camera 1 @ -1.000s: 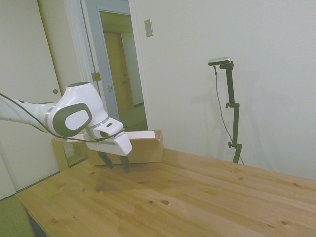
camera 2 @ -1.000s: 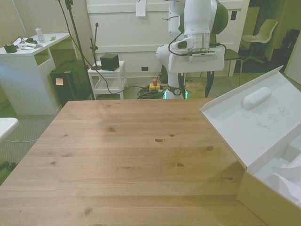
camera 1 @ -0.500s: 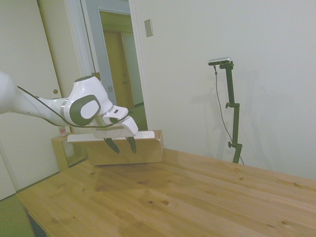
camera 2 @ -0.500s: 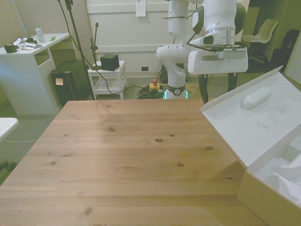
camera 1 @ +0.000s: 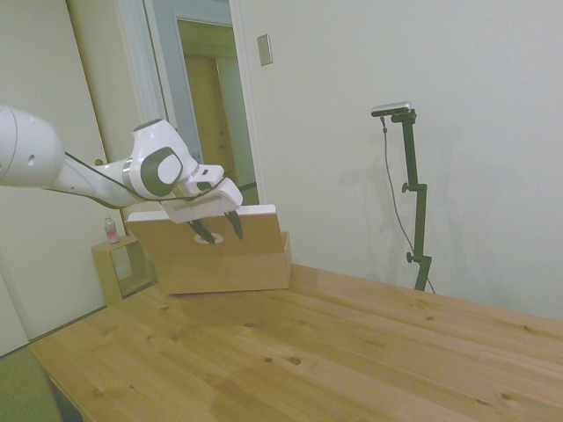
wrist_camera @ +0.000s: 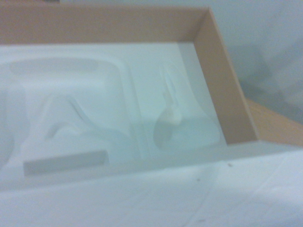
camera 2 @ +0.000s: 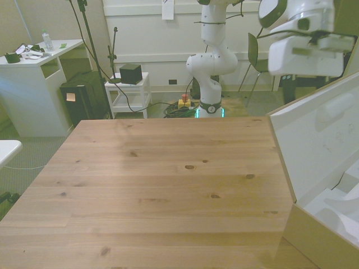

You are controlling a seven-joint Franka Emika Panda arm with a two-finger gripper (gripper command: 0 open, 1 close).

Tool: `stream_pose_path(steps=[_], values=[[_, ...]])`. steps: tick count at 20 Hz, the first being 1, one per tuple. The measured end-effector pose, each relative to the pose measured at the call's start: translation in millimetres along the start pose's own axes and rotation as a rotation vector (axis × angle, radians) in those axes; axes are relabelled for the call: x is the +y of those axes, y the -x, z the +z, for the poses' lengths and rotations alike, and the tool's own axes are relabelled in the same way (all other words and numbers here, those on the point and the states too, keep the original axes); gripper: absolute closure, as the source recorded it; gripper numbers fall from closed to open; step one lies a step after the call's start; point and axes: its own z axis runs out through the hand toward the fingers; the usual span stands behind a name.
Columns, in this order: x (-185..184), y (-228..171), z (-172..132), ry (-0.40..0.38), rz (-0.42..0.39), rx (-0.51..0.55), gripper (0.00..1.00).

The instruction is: Close the box

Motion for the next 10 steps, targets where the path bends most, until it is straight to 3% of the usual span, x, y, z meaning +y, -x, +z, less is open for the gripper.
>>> stream_pose_path(steps=[2,7,10], values=[[-20.7,-12.5,1.6,0.021,-0.002,0.01,0.0],[-50.4,-46.2,54.7,0.07,0.001,0.007,0.0],[-64.8,-60.3,53.8,0.087,0.006,0.013,0.0]])
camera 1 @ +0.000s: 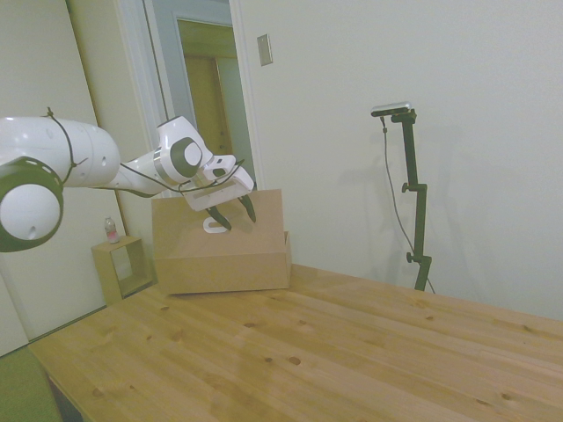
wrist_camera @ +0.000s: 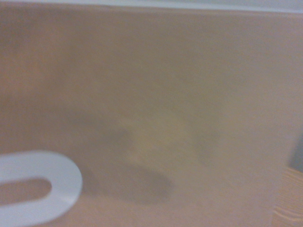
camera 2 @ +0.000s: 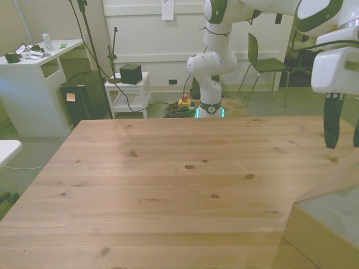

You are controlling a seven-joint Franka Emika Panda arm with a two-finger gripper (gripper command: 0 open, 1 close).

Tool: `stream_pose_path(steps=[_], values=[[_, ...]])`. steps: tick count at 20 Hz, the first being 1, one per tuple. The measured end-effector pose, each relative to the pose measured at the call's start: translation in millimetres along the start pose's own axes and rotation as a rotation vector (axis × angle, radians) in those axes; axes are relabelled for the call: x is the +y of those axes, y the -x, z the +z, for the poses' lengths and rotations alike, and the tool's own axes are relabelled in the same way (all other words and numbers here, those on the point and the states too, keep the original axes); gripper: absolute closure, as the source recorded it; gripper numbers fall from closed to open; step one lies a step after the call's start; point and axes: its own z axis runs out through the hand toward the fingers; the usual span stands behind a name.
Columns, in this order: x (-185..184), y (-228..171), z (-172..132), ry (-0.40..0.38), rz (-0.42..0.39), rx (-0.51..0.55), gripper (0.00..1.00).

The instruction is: Close the box

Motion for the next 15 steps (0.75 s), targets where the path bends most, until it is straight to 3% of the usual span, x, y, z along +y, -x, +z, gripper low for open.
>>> stream_pose_path(steps=[5,9,12,15], values=[[28.2,21.6,-32.5,0.037,0.037,-0.048,0.0],[83.3,47.4,-59.1,0.084,0.151,-0.143,0.0],[129.7,69.5,-58.1,0.133,0.231,-0.187,0.0],[184.1,93.2,-34.0,0.204,0.307,-0.236,0.0]])
